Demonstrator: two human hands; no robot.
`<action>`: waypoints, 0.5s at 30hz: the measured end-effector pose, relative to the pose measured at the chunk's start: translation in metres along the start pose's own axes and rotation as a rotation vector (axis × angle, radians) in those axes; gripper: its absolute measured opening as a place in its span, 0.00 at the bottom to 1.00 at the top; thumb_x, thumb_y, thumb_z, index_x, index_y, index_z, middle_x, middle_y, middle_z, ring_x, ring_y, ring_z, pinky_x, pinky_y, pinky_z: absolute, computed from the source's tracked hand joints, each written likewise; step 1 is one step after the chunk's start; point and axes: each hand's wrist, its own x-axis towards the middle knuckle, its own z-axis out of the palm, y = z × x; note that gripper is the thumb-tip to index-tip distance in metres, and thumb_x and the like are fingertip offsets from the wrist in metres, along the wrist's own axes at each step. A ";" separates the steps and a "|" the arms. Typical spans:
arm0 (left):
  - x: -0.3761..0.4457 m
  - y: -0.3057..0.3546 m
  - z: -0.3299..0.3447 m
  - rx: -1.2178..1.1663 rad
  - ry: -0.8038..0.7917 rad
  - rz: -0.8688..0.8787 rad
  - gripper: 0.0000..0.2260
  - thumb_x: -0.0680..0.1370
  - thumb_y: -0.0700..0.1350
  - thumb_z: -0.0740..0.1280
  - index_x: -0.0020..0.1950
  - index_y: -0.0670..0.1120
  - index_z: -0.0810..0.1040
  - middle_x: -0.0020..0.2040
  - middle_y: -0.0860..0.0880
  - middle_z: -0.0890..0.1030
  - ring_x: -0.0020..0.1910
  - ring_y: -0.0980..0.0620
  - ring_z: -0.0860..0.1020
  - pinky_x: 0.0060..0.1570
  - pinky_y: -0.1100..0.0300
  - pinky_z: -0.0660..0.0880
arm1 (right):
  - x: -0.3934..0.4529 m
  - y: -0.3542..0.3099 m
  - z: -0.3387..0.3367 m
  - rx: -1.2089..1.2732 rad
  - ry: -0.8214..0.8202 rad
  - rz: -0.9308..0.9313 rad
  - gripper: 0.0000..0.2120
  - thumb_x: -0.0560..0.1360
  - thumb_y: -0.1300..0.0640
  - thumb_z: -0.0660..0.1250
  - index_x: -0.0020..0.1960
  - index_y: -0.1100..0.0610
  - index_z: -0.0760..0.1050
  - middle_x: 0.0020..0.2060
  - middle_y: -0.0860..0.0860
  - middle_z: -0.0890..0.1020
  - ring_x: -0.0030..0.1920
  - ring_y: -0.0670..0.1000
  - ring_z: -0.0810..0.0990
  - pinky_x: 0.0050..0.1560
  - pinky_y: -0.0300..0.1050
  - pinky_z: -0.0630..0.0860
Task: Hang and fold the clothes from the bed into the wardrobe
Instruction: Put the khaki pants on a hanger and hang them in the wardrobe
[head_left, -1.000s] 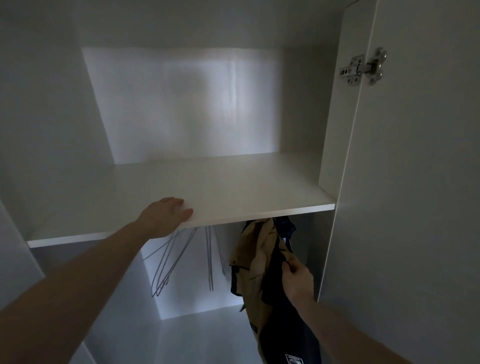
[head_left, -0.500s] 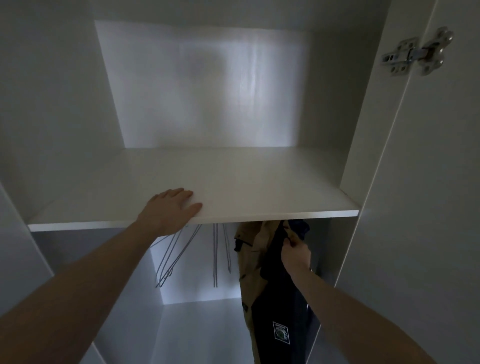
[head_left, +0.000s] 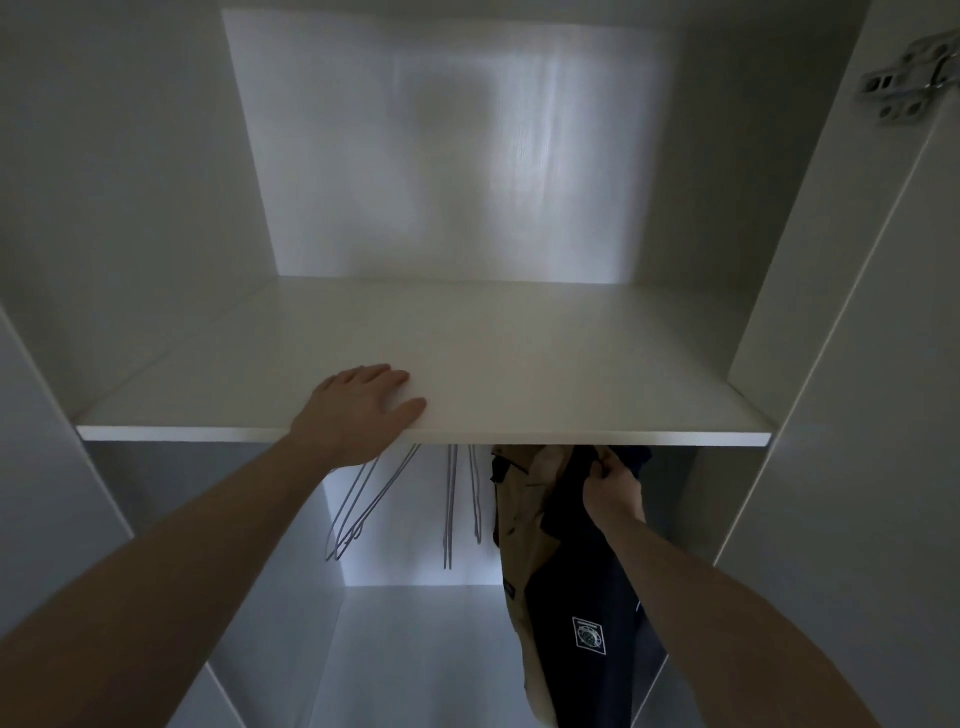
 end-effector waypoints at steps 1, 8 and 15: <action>0.000 0.000 0.000 0.003 0.000 -0.002 0.37 0.74 0.72 0.47 0.79 0.57 0.64 0.80 0.53 0.64 0.79 0.48 0.62 0.78 0.46 0.56 | 0.000 0.004 0.001 -0.036 -0.015 0.005 0.21 0.84 0.48 0.52 0.75 0.43 0.68 0.57 0.56 0.83 0.54 0.60 0.82 0.57 0.59 0.80; -0.001 0.000 0.001 -0.004 -0.003 -0.013 0.38 0.73 0.73 0.45 0.79 0.58 0.64 0.80 0.54 0.63 0.79 0.48 0.62 0.78 0.46 0.56 | 0.001 0.028 0.007 -0.142 -0.075 0.052 0.22 0.84 0.48 0.51 0.77 0.46 0.64 0.64 0.57 0.78 0.58 0.61 0.79 0.59 0.59 0.79; 0.000 -0.001 0.002 0.003 0.000 -0.016 0.38 0.73 0.73 0.45 0.79 0.59 0.63 0.80 0.54 0.63 0.79 0.48 0.62 0.78 0.46 0.57 | 0.020 0.023 -0.008 -0.308 -0.097 0.156 0.18 0.85 0.50 0.58 0.68 0.59 0.75 0.63 0.60 0.78 0.61 0.61 0.79 0.60 0.55 0.79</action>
